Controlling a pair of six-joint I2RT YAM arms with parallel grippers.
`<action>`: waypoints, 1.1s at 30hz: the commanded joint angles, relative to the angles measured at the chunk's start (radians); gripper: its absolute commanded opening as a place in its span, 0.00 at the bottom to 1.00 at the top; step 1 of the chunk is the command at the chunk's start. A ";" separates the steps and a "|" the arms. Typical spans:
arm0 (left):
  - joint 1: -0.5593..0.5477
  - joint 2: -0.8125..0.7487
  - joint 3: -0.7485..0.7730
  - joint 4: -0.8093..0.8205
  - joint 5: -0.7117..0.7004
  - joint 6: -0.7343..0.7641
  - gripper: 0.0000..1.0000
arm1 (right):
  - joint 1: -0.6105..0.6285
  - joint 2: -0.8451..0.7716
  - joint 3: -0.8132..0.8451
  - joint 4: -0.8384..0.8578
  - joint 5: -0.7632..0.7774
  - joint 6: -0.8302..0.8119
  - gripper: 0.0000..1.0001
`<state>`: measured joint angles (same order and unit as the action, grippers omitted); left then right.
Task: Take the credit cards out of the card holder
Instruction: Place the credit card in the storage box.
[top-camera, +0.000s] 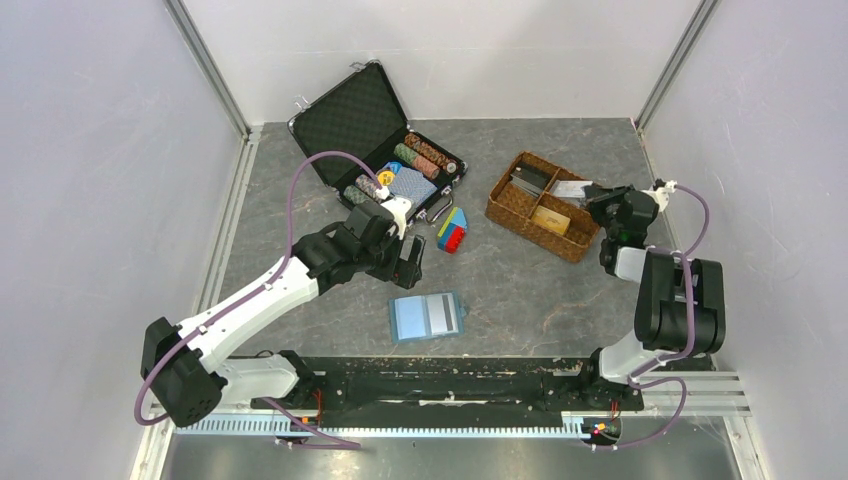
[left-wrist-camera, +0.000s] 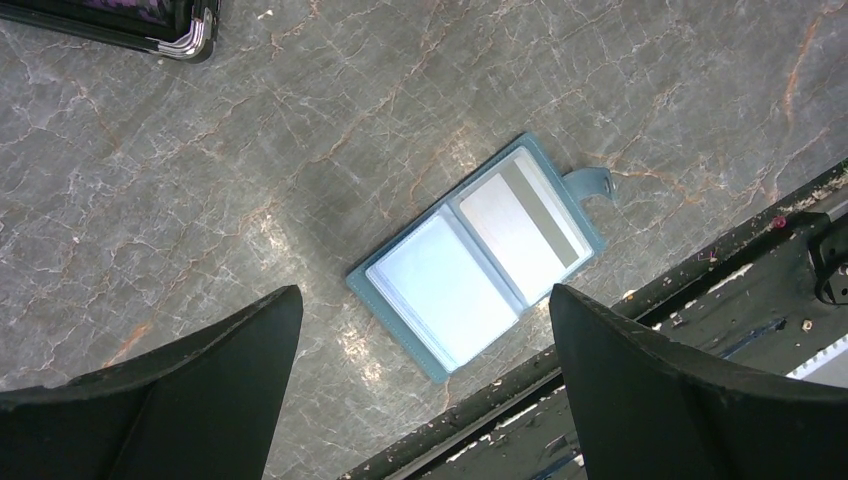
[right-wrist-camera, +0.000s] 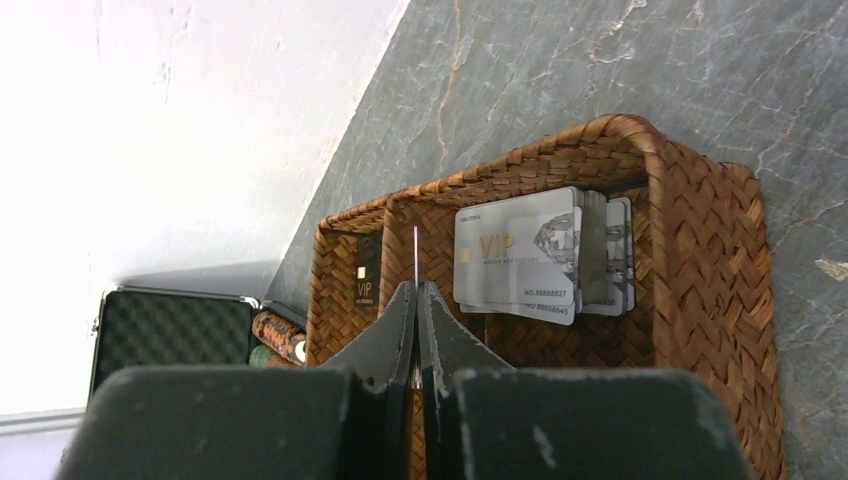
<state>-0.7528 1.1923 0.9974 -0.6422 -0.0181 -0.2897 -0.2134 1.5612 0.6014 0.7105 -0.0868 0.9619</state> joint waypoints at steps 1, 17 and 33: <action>0.001 0.003 0.001 0.033 0.013 0.029 1.00 | -0.005 0.026 0.008 0.092 0.042 0.043 0.00; 0.001 0.036 0.012 0.030 0.014 0.038 1.00 | 0.004 0.152 0.041 0.190 0.068 0.095 0.00; 0.001 0.018 0.002 0.024 0.004 0.038 1.00 | 0.046 0.226 0.080 0.190 0.133 0.108 0.00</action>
<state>-0.7528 1.2285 0.9974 -0.6407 -0.0166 -0.2897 -0.1780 1.7657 0.6533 0.8612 -0.0063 1.0630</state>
